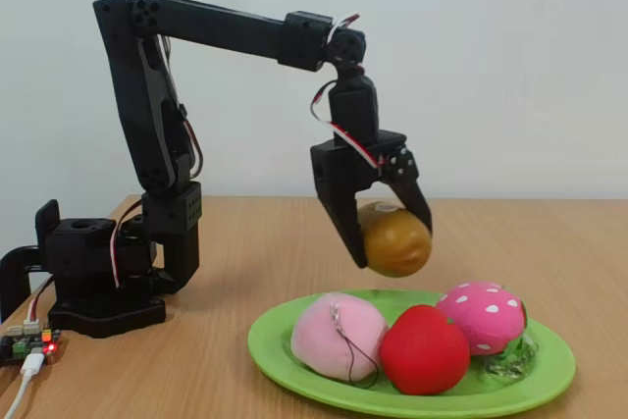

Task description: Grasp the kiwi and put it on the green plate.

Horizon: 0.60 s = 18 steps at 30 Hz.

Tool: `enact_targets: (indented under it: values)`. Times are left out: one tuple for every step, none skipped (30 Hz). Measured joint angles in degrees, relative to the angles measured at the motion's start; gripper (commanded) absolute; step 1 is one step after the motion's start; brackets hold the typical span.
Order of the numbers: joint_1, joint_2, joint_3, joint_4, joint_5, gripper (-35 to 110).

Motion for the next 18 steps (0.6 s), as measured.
enact_targets:
  values:
    - [0.97,0.62,0.88,0.0,0.0,30]
    - [1.41,1.05,1.23,0.0,-0.09,30]
    - [2.2,1.41,1.85,-0.35,0.26,30]
    - [3.16,1.58,2.29,0.09,-0.18,30]
    - [4.13,1.76,2.99,0.18,-0.97,30]
    - [5.1,1.76,3.25,0.18,-0.97,30]
    - [5.8,1.76,3.25,0.18,-0.97,30]
    - [6.42,1.76,3.25,0.18,-0.62,30]
    - [6.94,1.76,3.25,-0.18,-1.14,30]
    - [7.73,1.76,3.25,-0.44,-1.93,30]
    - [8.44,1.67,3.25,-0.44,-1.85,30]
    - [9.23,1.41,3.25,-0.88,-1.93,30]
    - [9.84,1.05,3.25,-1.14,-2.55,30]
    - [10.37,0.79,3.25,-1.32,-2.81,30]
    - [10.9,0.35,3.25,-1.76,-2.99,30]
    - [11.34,-0.09,3.25,-2.2,-3.16,30]
    - [11.95,-0.7,3.25,-2.46,-3.34,30]
    - [12.48,-1.14,3.25,-3.34,-3.87,30]
